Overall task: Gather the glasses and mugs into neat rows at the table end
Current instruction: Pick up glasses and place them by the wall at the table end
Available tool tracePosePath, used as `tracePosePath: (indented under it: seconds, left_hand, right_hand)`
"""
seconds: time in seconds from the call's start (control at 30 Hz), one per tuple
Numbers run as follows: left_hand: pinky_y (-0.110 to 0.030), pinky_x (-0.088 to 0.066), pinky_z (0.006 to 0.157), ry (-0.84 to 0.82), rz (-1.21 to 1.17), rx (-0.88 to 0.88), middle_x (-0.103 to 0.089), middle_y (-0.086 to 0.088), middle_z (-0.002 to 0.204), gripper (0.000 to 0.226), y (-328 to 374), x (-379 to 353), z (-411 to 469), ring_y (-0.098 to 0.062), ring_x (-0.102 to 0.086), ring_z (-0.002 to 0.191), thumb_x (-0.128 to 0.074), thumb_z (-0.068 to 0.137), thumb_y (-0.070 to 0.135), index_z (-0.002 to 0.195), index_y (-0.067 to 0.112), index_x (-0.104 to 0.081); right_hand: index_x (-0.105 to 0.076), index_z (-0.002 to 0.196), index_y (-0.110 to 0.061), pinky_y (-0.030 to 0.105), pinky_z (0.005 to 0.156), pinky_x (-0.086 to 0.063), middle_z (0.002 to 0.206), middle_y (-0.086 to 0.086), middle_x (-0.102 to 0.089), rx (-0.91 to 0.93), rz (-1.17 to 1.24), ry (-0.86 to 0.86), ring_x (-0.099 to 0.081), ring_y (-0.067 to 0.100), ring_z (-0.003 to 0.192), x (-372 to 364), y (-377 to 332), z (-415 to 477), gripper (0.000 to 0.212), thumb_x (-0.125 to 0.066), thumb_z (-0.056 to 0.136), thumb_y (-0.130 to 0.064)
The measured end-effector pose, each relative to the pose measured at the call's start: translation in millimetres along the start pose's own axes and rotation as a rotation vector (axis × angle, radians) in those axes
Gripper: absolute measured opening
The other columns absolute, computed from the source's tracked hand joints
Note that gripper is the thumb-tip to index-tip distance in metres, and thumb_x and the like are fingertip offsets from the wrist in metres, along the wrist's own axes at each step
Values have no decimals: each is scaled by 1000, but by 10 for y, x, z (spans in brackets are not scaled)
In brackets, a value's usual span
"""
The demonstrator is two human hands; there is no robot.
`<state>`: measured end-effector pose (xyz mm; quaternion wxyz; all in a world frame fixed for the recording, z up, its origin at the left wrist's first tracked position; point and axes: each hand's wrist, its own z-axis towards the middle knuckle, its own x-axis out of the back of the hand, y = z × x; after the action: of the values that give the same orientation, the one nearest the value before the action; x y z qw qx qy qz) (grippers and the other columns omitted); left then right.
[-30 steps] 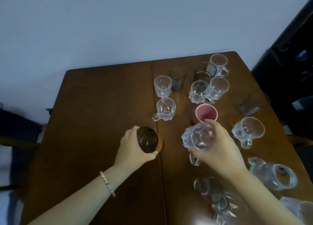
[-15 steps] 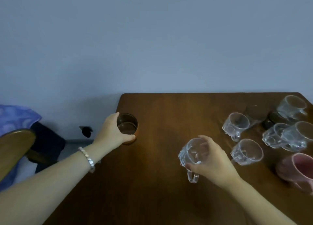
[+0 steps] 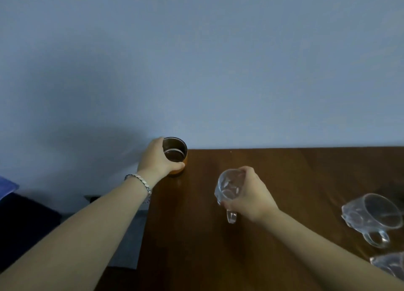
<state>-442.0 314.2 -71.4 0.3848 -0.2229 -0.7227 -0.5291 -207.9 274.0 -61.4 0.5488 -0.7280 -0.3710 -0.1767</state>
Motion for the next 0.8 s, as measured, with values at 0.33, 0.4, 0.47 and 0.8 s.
tracePosePath:
  seconds: [0.33, 0.4, 0.47, 0.8]
  left_hand:
    - [-40, -50, 94, -88, 112, -59, -51, -8, 131, 91, -54, 61, 255, -28, -54, 115, -90, 55, 33, 130, 11, -45]
    - [-42, -50, 95, -89, 102, -53, -50, -9, 132, 89, -37, 52, 240, -28, -53, 116, -90, 56, 31, 130, 11, -45]
    - [-41, -49, 95, -84, 72, -43, -49, -9, 134, 87, -33, 29, 212, -29, -53, 117, -89, 58, 28, 130, 11, -44]
    - [-41, -11, 120, -44, 432, -252, -3, -7, 161, 76, 272, -57, -662, -27, -3, 148, -58, 89, 34, 150, 17, -15]
  right_hand:
    - [-27, 141, -13, 39, 83, -50, 137, 11, -36, 51, -155, 27, -55, 35, 113, -391, -633, 1073, 84, -76, 73, -19]
    - [-23, 143, -12, 42, 88, -49, 139, 12, -35, 33, -210, 25, -50, 35, 119, -473, -595, 1111, 85, -74, 76, -21]
    - [-12, 147, -10, 41, 93, -47, 144, 13, -31, 5, -210, 38, -45, 33, 126, -498, -529, 1078, 91, -71, 80, -26]
    - [-39, 139, -13, 39, 104, -43, 142, 9, -45, 11, -476, -336, -48, 29, 127, 166, -38, 42, 61, -63, 87, -33]
